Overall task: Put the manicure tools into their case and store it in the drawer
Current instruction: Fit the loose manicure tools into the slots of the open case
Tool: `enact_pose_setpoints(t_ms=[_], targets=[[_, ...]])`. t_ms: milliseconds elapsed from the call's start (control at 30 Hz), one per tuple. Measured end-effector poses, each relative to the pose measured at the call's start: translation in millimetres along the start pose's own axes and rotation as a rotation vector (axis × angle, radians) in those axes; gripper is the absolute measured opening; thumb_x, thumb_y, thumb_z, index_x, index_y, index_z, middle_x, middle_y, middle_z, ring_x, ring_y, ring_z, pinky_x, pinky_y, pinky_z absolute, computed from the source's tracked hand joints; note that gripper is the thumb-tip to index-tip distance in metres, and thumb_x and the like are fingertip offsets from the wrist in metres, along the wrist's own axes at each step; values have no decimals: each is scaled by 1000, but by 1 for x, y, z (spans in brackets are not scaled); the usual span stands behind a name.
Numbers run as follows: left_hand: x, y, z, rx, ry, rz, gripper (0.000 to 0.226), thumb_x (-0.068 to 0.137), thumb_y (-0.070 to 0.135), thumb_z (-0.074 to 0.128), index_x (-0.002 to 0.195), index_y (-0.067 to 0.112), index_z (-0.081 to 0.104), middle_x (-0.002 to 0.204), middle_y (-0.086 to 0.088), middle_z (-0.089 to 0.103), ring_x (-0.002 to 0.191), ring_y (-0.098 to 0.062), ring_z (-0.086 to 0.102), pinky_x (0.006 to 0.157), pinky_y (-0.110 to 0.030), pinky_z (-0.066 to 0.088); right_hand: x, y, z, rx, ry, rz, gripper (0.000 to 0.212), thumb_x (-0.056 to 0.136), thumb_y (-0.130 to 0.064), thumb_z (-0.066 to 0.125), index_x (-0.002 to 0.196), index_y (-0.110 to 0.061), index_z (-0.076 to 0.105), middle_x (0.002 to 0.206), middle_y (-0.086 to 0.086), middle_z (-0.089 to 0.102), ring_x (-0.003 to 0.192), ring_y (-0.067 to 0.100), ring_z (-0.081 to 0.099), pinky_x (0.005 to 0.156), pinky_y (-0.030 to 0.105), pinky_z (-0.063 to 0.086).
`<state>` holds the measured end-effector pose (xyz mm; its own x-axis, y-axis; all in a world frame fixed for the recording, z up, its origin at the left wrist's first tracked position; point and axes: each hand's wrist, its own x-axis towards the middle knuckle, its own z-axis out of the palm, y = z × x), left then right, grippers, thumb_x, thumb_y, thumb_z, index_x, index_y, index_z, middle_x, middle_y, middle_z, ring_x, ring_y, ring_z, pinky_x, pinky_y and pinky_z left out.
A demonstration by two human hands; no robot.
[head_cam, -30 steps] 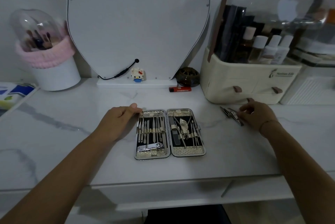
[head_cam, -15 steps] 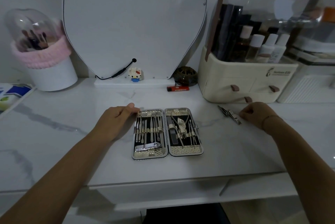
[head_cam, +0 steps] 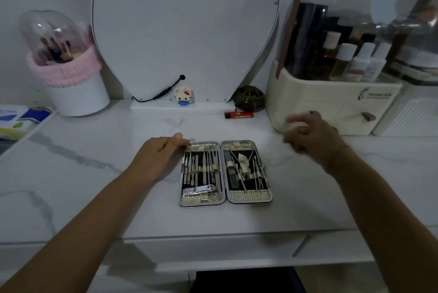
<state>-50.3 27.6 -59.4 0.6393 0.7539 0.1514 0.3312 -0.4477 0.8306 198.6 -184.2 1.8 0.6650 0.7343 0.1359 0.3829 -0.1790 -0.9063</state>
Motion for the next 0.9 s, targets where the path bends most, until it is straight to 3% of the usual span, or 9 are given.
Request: enact_pose_setpoints(t_ms=[67, 200, 367, 567, 700, 800, 900], targets=[[-1, 0, 0, -5, 1, -2, 42, 94, 50, 37, 104, 28, 71, 114, 2, 69, 109, -12, 58, 91, -28, 39, -3, -19, 35, 84, -215, -10, 39, 80, 0, 62, 115, -16, 50, 69, 9, 64, 48, 5, 58, 48, 18, 49], [-2, 2, 0, 22, 7, 1, 43, 94, 49, 37, 106, 27, 72, 109, 3, 70, 103, -12, 60, 85, -24, 40, 3, -38, 94, 100, -406, 10, 34, 82, 3, 60, 115, -7, 54, 62, 12, 61, 45, 10, 59, 47, 18, 52], [-3, 8, -2, 25, -1, 22, 40, 95, 45, 37, 105, 27, 71, 101, 9, 67, 95, -8, 60, 77, -11, 38, 15, -44, 130, 59, -340, 91, 30, 81, -4, 63, 111, -7, 58, 68, 12, 64, 43, 7, 55, 40, 16, 45], [-2, 8, -3, 53, -16, 35, 42, 96, 44, 35, 108, 25, 70, 108, 3, 69, 100, -11, 60, 80, -12, 39, 20, -44, 142, -33, -293, 95, 20, 82, -7, 64, 102, -9, 62, 63, 4, 62, 29, -1, 44, 34, 12, 38], [-1, 5, -3, 58, -22, 34, 44, 96, 46, 33, 109, 25, 69, 113, 0, 69, 103, -13, 60, 85, -24, 40, 24, -40, 145, -84, -280, 74, 16, 82, -11, 64, 97, -9, 65, 64, 1, 63, 33, -2, 47, 37, 12, 39], [0, 5, -3, 64, -25, 37, 45, 96, 47, 33, 111, 25, 69, 116, -1, 68, 106, -12, 59, 88, -25, 39, 28, -38, 146, -171, -288, 25, 11, 81, -15, 65, 91, -13, 68, 71, 3, 68, 46, 4, 52, 45, 16, 41], [0, 4, -3, 55, -27, 36, 44, 96, 46, 33, 111, 24, 69, 116, 0, 68, 105, -11, 58, 87, -23, 37, 30, -37, 145, -281, -330, -42, 10, 84, -23, 61, 84, -18, 70, 63, -1, 64, 50, 6, 52, 53, 20, 43]])
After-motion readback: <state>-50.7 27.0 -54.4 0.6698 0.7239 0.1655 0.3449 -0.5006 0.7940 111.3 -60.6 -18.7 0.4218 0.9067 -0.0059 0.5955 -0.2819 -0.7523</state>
